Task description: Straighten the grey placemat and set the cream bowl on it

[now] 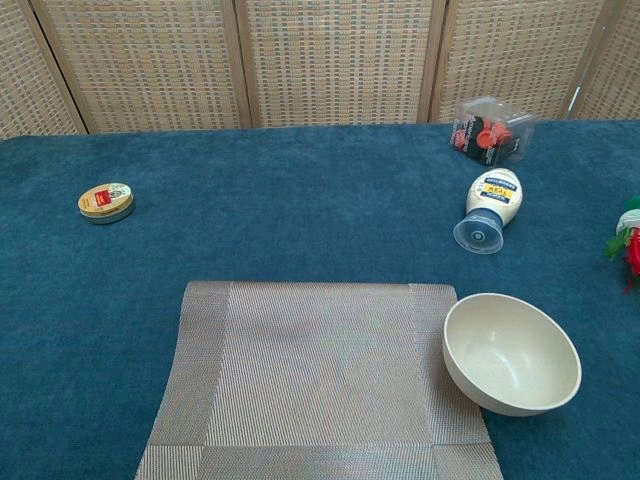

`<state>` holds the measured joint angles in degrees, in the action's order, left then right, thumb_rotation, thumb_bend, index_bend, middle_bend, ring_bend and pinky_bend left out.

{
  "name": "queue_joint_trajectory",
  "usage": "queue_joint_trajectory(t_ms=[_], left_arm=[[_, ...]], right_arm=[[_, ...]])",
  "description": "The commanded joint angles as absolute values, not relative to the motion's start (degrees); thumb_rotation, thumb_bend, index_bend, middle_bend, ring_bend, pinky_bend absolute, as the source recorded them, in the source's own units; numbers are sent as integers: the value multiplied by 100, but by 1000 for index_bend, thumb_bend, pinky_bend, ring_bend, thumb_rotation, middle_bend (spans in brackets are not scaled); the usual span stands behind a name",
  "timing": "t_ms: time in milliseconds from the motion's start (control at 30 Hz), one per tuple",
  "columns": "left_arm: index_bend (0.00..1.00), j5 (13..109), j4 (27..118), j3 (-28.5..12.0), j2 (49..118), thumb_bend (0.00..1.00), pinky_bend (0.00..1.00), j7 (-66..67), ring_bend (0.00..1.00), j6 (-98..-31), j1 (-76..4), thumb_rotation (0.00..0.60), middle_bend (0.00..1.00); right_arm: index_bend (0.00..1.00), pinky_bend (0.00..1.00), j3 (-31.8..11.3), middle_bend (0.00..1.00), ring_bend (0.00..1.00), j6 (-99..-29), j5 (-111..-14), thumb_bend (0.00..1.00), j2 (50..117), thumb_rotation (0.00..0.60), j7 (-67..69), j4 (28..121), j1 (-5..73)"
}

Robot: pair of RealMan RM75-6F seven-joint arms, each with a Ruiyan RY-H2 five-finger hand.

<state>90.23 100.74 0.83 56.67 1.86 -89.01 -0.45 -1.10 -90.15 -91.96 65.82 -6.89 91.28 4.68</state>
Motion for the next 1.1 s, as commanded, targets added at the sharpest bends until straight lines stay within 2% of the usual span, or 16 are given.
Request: queue_joint_trajectory(t_ms=[33, 167, 300, 567, 733, 900, 1100], left_arm=[[0, 9013, 10081, 80, 5660, 0, 0, 195, 0, -8903, -41, 600, 0], [0, 8994, 10090, 73, 5651, 0, 0, 204, 0, -8903, -37, 600, 0], [0, 8972, 10100, 63, 5640, 0, 0, 211, 0, -8891, -41, 600, 0], [0, 8835, 10135, 8, 5666, 0, 0, 279, 0, -8834, -64, 600, 0], [0, 8676, 10139, -35, 5664, 0, 0, 294, 0, -8718, -105, 600, 0], [0, 8498, 10103, -96, 5643, 0, 0, 298, 0, -8587, -164, 600, 0], [0, 8430, 10096, -118, 5622, 0, 0, 266, 0, -8504, -202, 600, 0]], right_arm=[[0, 0, -111, 0, 0, -9002, -9205, 0, 6593, 600, -706, 9119, 468], [0, 0, -61, 0, 0, -8955, -9296, 0, 6600, 600, -682, 9112, 480], [4, 0, 181, 0, 0, -8786, -9711, 0, 6564, 600, -511, 9058, 566], [127, 0, 770, 0, 0, -7694, -11311, 0, 6570, 600, -207, 8807, 1553], [227, 0, 851, 0, 0, -7192, -11799, 0, 6895, 600, -226, 8610, 2029], [273, 0, 809, 0, 0, -6896, -11775, 5, 7298, 600, -228, 8368, 2264], [313, 0, 684, 0, 0, -6642, -11583, 113, 7602, 600, -163, 8220, 2488]])
